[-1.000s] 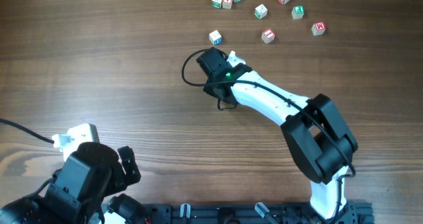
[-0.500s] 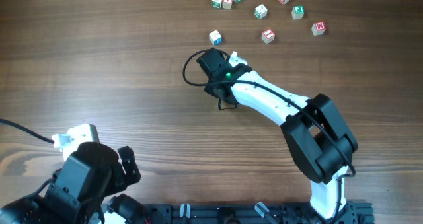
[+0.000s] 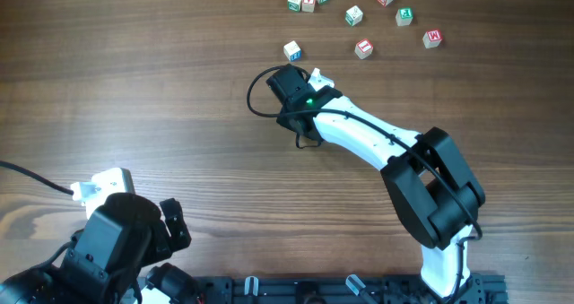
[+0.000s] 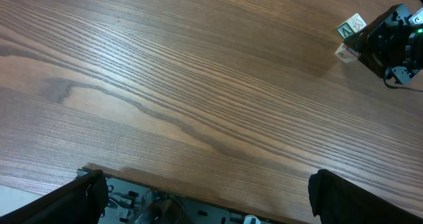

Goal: Form a circle
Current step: 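Lower the 6 block beside the Z and 3 blocks and release, then reach the right gripper into the cluster and grasp the blue P block, then carry the P block down toward the placed blocks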

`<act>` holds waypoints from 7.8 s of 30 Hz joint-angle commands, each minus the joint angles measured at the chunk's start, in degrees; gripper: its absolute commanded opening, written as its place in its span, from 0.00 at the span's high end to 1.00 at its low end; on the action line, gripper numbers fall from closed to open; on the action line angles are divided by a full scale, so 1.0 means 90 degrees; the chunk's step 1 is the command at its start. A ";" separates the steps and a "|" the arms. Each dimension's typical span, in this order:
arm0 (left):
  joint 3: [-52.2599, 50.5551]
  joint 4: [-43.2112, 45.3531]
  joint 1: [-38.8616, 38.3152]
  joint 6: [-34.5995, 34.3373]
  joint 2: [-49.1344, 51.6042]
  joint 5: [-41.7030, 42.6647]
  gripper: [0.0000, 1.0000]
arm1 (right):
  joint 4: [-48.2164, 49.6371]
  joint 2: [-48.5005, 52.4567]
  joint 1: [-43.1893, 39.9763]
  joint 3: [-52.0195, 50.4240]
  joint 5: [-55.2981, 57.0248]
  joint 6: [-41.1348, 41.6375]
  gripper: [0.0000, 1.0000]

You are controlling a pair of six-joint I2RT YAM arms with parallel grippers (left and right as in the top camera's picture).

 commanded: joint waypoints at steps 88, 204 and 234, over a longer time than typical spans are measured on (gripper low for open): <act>-0.0012 -0.0002 0.0029 -0.0080 -0.0012 0.0007 0.00 | -0.0083 -0.0085 -0.1455 -0.0102 -0.1294 0.2076 0.20; -0.0012 -0.0002 0.0029 -0.0080 -0.0012 0.0007 0.00 | 0.0041 0.0209 -0.1863 -0.0085 -0.2193 0.3599 0.42; -0.0012 -0.0002 0.0029 -0.0080 -0.0012 0.0007 0.00 | 0.0248 0.0216 -0.1817 -0.0087 -0.2329 0.3019 0.46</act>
